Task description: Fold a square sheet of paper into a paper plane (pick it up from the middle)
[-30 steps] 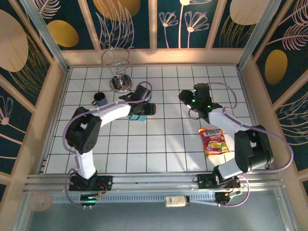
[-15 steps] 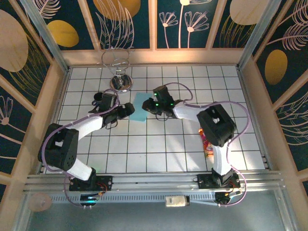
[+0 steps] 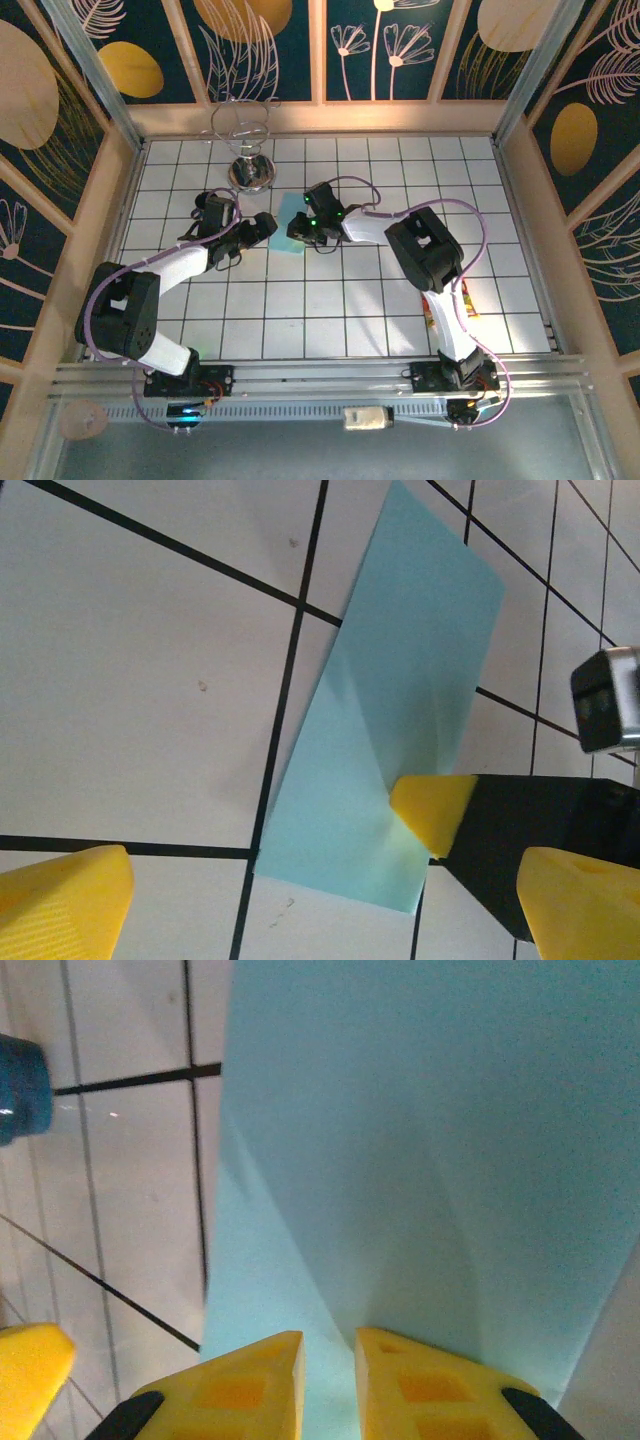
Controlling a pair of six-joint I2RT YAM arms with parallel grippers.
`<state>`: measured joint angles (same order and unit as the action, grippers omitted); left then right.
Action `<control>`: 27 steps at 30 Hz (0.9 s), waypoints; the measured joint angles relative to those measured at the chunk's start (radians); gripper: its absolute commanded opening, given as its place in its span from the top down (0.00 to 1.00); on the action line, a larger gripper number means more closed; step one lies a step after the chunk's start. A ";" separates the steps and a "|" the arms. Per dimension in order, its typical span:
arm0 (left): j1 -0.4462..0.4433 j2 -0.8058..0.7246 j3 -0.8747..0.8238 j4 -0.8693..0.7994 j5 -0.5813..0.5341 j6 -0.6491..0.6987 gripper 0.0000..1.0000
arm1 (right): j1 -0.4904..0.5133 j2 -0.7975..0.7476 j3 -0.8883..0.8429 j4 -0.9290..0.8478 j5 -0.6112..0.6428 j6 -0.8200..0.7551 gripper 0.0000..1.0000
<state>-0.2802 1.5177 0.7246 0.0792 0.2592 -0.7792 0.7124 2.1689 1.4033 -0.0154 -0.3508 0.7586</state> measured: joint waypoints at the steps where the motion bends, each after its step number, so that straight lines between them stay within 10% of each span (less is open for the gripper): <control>1: 0.000 0.002 0.002 0.000 0.007 0.000 0.02 | -0.002 0.000 -0.003 0.000 -0.005 -0.010 0.79; 14: 0.000 0.036 0.016 0.067 0.182 -0.003 0.09 | -0.074 -0.187 -0.228 -0.094 -0.063 -0.288 0.77; 27: -0.055 0.037 -0.093 0.167 0.281 -0.138 0.32 | -0.143 -0.342 -0.393 0.110 -0.040 0.027 0.77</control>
<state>-0.3355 1.5543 0.6315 0.2459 0.5404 -0.9173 0.5697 1.8271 1.0100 0.0948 -0.3904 0.7856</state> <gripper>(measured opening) 0.734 0.236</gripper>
